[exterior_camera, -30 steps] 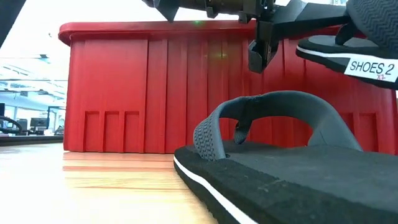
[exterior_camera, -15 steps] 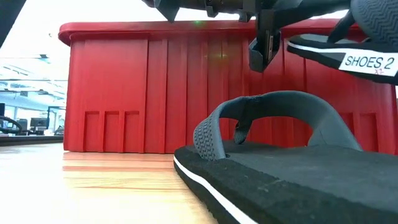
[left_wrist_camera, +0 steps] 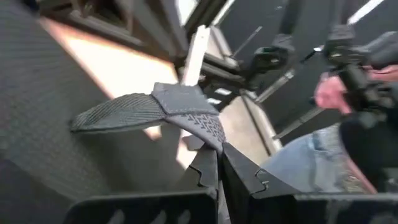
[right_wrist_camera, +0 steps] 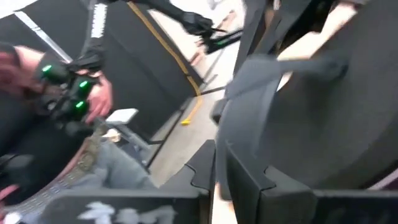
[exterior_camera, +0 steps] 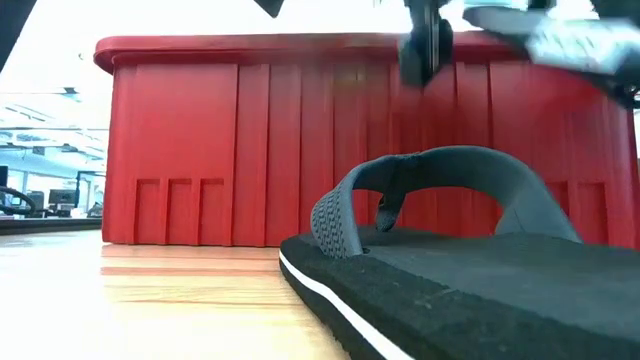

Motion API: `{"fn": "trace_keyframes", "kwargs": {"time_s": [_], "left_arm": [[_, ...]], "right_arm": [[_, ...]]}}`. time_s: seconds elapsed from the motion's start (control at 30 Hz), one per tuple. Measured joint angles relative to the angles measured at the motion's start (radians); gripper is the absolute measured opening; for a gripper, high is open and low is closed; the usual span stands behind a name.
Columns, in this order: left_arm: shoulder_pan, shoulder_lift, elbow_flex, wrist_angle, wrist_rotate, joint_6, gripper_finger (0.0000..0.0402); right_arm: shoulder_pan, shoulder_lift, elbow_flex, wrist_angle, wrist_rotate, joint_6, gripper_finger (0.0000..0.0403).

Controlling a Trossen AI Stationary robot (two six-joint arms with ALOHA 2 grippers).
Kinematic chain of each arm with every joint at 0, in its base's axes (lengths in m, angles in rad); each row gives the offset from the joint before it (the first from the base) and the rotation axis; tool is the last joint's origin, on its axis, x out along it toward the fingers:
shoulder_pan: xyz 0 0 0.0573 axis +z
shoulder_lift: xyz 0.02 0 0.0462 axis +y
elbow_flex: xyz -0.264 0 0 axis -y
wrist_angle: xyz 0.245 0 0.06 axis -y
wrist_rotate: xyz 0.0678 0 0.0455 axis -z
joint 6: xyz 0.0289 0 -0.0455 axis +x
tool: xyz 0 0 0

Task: Pick and place slides into bin
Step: Put the right slipper into the bin

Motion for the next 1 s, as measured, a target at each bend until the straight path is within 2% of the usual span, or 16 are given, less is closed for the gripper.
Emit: {"fn": "trace_keyframes", "kwargs": {"time_s": [0.27, 0.4, 0.67, 1.0], "left_arm": [[-0.023, -0.146, 0.0, -0.054, 0.022, 0.003, 0.0], [-0.039, -0.236, 0.0, -0.123, -0.01, 0.023, 0.0], [-0.059, -0.433, 0.001, -0.239, -0.176, 0.116, 0.0], [-0.031, -0.597, 0.001, -0.312, -0.325, 0.272, 0.0]], "right_arm": [[0.021, 0.0, 0.0, 0.039, -0.013, -0.008, 0.0043], [0.037, 0.0, 0.0, 0.039, -0.013, -0.033, 0.0039], [0.045, -0.037, 0.0, 0.044, -0.012, -0.047, 0.0003], [0.045, -0.175, 0.009, 0.013, -0.005, -0.117, 0.0]]}}
